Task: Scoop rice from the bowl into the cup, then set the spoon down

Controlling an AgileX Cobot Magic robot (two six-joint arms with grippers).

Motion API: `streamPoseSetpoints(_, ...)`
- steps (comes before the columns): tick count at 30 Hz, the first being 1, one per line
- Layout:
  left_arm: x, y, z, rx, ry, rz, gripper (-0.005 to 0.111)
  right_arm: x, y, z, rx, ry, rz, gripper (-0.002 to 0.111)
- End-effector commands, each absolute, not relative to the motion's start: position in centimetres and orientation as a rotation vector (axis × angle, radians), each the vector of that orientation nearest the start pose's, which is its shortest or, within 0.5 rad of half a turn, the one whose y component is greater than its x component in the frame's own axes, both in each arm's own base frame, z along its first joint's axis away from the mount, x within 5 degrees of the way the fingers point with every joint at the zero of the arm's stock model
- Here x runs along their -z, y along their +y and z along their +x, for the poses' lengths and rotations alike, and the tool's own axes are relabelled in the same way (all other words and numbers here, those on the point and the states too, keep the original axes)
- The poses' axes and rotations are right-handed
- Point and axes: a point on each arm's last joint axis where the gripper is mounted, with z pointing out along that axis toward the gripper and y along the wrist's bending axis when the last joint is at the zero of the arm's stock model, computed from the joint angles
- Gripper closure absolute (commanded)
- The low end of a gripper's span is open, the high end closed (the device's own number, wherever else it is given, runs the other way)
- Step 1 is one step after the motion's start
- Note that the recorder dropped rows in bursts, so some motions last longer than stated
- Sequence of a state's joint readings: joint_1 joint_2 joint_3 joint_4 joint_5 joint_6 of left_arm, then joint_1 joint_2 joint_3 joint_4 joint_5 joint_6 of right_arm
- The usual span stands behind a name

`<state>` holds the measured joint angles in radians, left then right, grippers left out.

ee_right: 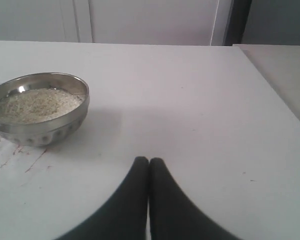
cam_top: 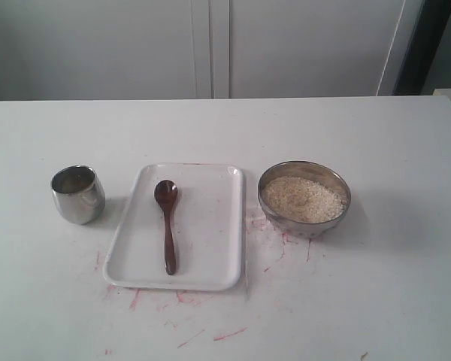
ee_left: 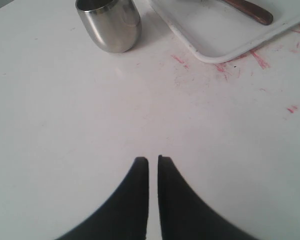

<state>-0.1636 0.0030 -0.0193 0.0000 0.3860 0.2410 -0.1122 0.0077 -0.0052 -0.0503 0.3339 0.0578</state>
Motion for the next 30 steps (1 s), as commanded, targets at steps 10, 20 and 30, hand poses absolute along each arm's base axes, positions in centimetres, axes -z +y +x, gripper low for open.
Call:
streamPoseSetpoints(10,-17.9,-0.85,5.06,-0.047,1.855,0.377,0.092,-18.32,-1.02,5.3,0.154,1.816,0.106,0.108)
streamPoseSetpoints(20,-17.9,-0.85,5.06,-0.047,1.855,0.377,0.092,-18.32,-1.02,5.3,0.154,1.816,0.106,0.108)
streamPoseSetpoints(30,-17.9,-0.85,5.06,-0.047,1.855,0.377,0.092,-18.32,-1.02,5.3,0.154,1.816,0.106,0.108)
